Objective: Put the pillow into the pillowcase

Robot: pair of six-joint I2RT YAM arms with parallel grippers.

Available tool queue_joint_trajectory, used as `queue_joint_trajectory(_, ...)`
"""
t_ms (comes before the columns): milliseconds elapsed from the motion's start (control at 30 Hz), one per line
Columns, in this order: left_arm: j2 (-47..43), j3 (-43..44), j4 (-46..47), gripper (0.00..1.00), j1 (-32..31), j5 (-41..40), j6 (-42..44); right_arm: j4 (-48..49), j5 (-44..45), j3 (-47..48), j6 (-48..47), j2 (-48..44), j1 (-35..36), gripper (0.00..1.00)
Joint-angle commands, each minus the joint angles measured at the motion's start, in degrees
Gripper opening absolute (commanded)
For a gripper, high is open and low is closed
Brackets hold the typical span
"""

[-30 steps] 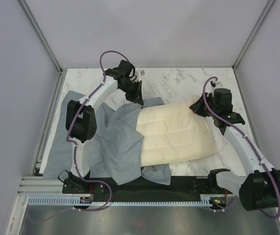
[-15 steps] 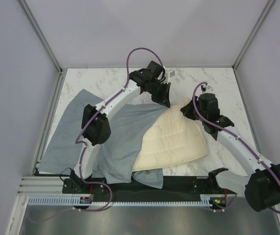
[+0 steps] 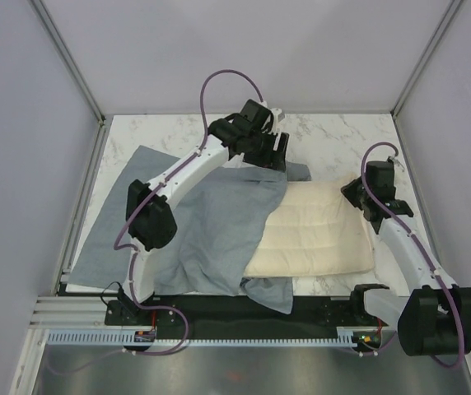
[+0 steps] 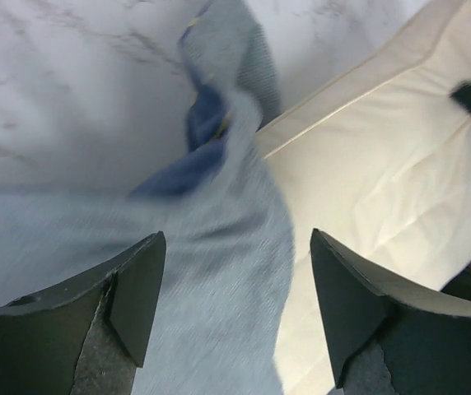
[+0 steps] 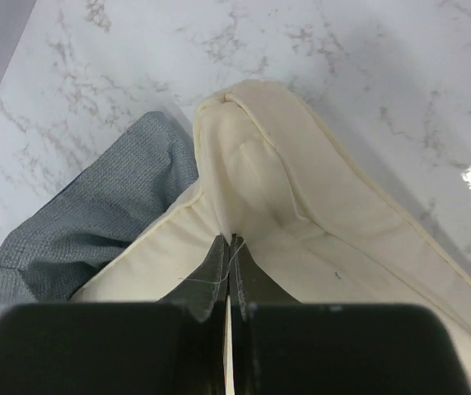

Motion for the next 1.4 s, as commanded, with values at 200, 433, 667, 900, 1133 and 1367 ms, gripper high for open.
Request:
queue_joint_trajectory(200,-27.3,-22.6,0.0,0.79,-4.9,-25.7,0.4,-1.5,9.8,2.2,-0.5,-1.9,-4.8,0.04)
queue_joint_trajectory(433,-38.6,-40.3,-0.1,0.8,-17.1,-35.6,-7.7,-5.4,4.0,8.7,-10.1,0.6,-5.0,0.77)
queue_joint_trajectory(667,-36.9,-47.6,-2.7,0.84,-29.0,-37.4,-17.8,-7.3,0.7,10.5,-17.0,-3.8,-4.9,0.82)
queue_joint_trajectory(900,-29.6,-46.7,-8.3,0.78,-32.7,-40.8,-24.1,-9.3,-0.6,10.6,-18.6,-3.7,-4.9,0.83)
queue_joint_trajectory(1133,-21.8,-46.8,-5.9,0.53,-31.4,-42.4,-23.0,-9.6,-1.7,8.8,-19.7,-3.8,-4.9,0.83)
queue_joint_trajectory(1367,-19.2,-46.5,-5.2,0.45,-23.4,-42.4,-23.0,-8.2,-4.7,5.8,-20.0,-3.5,-4.8,0.8)
